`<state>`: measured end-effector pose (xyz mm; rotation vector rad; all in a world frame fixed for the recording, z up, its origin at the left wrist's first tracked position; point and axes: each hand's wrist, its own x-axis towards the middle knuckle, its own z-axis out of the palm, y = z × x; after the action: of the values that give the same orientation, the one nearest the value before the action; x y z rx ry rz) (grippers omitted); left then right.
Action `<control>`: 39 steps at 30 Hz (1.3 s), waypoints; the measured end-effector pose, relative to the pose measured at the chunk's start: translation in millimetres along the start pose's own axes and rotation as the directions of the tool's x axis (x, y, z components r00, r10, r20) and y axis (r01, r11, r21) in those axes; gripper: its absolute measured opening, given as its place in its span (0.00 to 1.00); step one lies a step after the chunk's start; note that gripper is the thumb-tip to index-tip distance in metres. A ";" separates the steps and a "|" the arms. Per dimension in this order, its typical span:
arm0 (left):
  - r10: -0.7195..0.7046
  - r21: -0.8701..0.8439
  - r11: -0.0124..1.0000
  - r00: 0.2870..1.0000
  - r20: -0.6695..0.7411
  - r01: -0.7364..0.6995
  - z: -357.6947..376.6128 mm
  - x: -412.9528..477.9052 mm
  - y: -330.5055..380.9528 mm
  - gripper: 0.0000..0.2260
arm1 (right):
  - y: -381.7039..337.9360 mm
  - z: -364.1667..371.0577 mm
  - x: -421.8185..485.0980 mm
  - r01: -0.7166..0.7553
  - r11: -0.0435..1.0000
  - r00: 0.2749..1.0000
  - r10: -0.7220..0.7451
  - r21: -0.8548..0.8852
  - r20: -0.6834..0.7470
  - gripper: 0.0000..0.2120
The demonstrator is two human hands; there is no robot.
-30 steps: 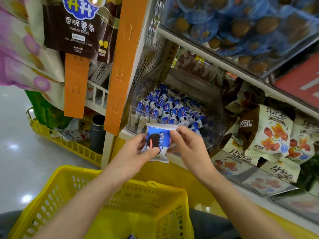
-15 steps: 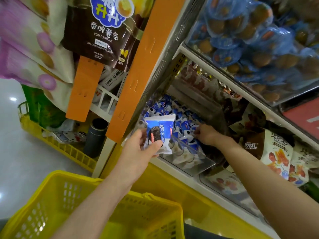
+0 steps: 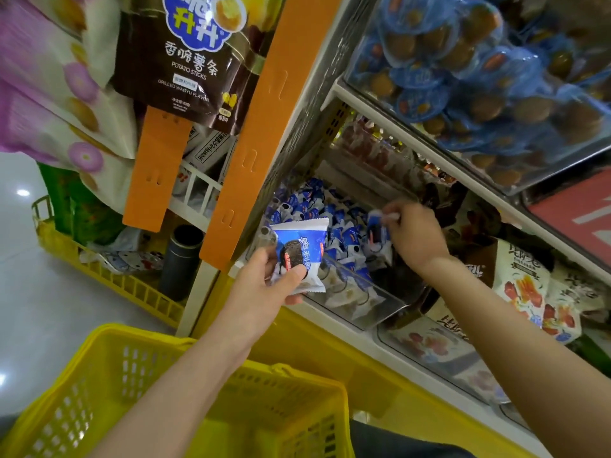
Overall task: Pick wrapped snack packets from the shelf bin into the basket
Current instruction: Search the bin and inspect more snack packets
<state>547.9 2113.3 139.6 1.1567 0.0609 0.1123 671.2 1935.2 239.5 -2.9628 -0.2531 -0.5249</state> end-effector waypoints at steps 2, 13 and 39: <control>-0.010 -0.013 1.000 1.000 0.007 0.010 0.3 -1.6 -0.4 0.10 | -7.8 -14.5 -10.2 0.057 0.979 0.990 -0.029 0.196 -0.139 0.08; -0.095 -0.063 0.992 0.986 0.137 0.105 0.4 -19.4 -5.5 0.18 | -45.7 -13.6 -83.2 -0.032 0.776 0.943 -0.185 0.629 0.276 0.05; -0.127 0.066 0.990 0.988 0.090 0.121 -3.4 -22.9 0.0 0.14 | -46.2 -19.9 -90.1 -0.408 0.393 0.896 0.002 0.824 0.443 0.06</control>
<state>524.8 2113.6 138.0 1.2144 0.0536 -0.0546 572.7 1964.6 230.7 -1.8851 -0.1145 0.2268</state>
